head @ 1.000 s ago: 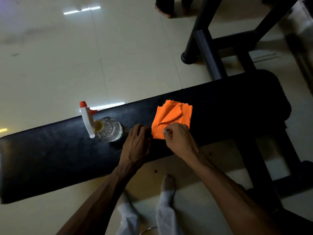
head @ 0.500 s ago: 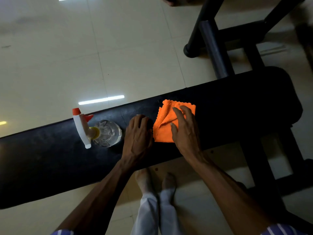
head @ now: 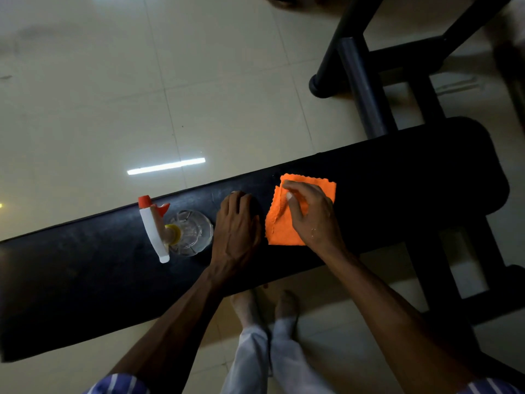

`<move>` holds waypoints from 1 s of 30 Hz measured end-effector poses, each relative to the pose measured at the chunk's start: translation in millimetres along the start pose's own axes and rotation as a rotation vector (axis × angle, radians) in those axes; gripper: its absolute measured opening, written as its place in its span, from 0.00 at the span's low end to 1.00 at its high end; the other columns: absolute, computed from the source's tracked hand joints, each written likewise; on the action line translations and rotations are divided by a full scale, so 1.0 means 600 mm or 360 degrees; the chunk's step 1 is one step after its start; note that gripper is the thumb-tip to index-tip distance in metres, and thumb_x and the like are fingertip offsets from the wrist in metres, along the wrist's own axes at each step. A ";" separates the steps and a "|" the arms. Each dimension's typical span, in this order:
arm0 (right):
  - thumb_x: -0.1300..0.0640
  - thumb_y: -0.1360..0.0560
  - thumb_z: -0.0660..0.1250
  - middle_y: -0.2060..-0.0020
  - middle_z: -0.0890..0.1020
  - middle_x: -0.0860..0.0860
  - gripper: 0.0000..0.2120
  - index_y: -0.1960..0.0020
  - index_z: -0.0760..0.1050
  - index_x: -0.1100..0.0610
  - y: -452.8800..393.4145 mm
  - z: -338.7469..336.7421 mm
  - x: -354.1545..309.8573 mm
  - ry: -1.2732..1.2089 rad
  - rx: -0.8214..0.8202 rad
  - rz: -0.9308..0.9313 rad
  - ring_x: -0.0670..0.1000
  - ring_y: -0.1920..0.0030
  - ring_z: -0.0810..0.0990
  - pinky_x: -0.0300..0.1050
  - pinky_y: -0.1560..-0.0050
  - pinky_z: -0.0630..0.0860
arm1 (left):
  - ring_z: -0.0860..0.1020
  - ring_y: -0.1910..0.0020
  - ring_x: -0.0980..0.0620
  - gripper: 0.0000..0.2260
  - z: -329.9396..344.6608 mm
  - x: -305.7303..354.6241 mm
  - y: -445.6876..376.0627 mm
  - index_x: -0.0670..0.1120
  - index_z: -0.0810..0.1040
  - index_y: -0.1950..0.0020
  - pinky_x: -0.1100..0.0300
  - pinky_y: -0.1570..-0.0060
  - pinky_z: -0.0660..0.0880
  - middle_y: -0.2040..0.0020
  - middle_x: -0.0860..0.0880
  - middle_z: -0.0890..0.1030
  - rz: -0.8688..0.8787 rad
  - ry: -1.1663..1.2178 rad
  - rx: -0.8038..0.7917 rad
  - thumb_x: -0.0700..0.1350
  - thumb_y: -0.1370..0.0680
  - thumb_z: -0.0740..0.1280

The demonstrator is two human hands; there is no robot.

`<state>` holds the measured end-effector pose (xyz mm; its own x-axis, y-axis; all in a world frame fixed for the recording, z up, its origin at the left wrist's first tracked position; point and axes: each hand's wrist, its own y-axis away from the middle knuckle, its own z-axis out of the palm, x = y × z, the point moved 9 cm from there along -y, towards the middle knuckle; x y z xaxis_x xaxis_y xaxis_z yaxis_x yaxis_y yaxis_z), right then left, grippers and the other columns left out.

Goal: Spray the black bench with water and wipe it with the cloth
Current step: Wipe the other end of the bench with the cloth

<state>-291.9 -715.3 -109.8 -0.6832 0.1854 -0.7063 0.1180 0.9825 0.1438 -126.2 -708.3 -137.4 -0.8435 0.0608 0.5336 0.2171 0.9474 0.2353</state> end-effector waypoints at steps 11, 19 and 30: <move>0.43 0.12 0.57 0.13 0.54 0.52 0.30 0.14 0.56 0.52 0.006 0.089 0.048 0.0722 -0.0301 -0.0351 0.56 0.13 0.47 0.63 0.14 0.41 | 0.53 0.16 0.39 0.26 0.045 -0.018 -0.011 0.41 0.62 0.19 0.43 0.18 0.51 0.17 0.39 0.58 -0.0039 -0.0237 -0.0084 0.47 0.15 0.60; 0.40 0.14 0.53 0.14 0.59 0.51 0.29 0.15 0.60 0.47 -0.070 0.072 0.084 0.1003 -0.0088 -0.0413 0.57 0.13 0.54 0.67 0.15 0.47 | 0.52 0.16 0.40 0.27 0.060 -0.034 -0.002 0.44 0.59 0.17 0.42 0.17 0.52 0.16 0.41 0.56 0.0006 -0.0320 0.0074 0.49 0.15 0.56; 0.37 0.14 0.51 0.13 0.55 0.48 0.32 0.13 0.52 0.46 -0.089 0.056 0.095 0.1128 -0.0377 -0.0800 0.53 0.13 0.52 0.68 0.15 0.45 | 0.50 0.15 0.41 0.28 0.058 -0.039 0.003 0.43 0.56 0.16 0.41 0.17 0.50 0.15 0.41 0.53 -0.0083 -0.0393 0.0100 0.50 0.15 0.58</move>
<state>-312.8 -756.9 -181.2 -0.9076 -0.3950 -0.1424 -0.4126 0.9019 0.1277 -123.5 -697.1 -177.8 -0.9489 0.0791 0.3056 0.1458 0.9685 0.2020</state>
